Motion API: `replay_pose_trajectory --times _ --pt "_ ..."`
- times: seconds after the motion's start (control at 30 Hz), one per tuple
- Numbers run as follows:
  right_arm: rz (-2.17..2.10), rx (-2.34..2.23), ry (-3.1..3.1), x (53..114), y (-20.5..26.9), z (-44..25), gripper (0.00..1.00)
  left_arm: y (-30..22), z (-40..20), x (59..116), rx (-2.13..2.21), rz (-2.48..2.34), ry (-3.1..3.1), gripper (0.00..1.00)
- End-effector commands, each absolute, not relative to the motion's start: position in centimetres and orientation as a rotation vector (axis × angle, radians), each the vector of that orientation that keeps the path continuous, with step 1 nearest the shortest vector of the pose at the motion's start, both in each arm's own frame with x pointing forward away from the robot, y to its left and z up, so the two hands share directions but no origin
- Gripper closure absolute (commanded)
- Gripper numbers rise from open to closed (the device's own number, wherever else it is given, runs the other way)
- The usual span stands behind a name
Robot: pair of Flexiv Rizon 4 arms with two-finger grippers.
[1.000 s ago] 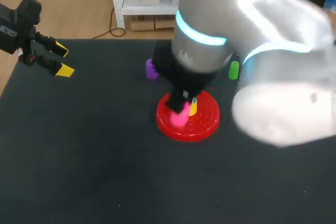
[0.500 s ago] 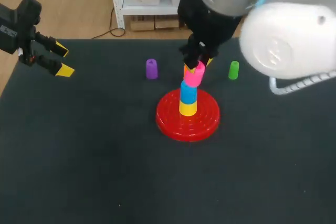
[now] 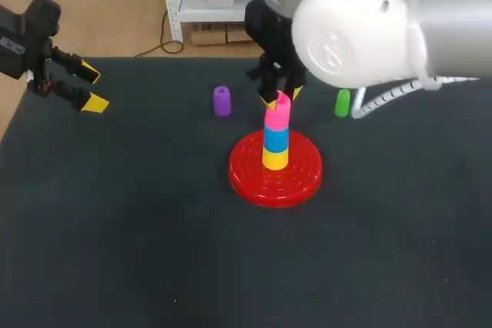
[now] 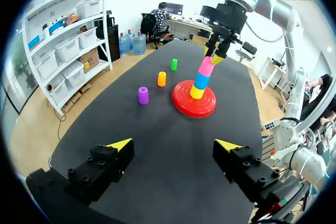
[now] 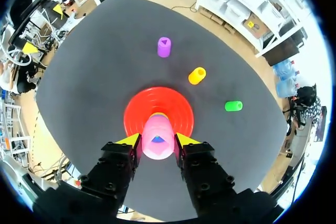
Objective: Pick up and stack the cylinders on the red base in this order: pink,purple,orange,green
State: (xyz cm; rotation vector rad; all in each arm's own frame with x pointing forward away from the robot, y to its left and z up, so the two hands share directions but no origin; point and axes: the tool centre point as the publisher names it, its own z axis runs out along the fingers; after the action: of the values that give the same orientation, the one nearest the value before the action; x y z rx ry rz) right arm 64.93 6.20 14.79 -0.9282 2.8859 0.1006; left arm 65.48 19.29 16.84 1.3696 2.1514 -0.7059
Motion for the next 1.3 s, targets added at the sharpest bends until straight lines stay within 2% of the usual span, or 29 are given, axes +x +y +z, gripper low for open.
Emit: replay_pose_trajectory --times 0.03,0.57,0.97,1.0,1.03,1.07,1.3 --pt "0.102 -0.927 2.887 65.1 6.4 14.9 1.0 19.3 16.8 65.4 1.368 -0.704 2.149 0.0" --pt "0.032 -0.929 2.934 65.2 5.8 13.8 1.0 19.3 16.8 65.4 1.368 -0.704 2.149 0.0" --pt "0.092 -0.928 2.976 64.5 7.0 11.5 1.0 19.3 16.8 65.4 1.368 -0.704 2.149 0.0" --pt "0.104 -0.924 2.966 64.4 7.1 11.7 0.95 19.3 16.8 65.4 1.368 -0.704 2.149 0.0" --pt "0.113 -0.921 2.948 64.3 7.2 12.0 0.75 19.3 16.8 65.4 1.368 -0.704 2.149 0.0" --pt "0.137 -0.917 2.934 64.2 7.3 12.5 0.01 19.3 16.8 65.4 1.368 -0.704 2.149 0.0" --pt "0.22 -0.883 2.851 63.5 7.4 15.7 0.0 19.3 16.8 65.4 1.368 -0.704 2.149 0.0"
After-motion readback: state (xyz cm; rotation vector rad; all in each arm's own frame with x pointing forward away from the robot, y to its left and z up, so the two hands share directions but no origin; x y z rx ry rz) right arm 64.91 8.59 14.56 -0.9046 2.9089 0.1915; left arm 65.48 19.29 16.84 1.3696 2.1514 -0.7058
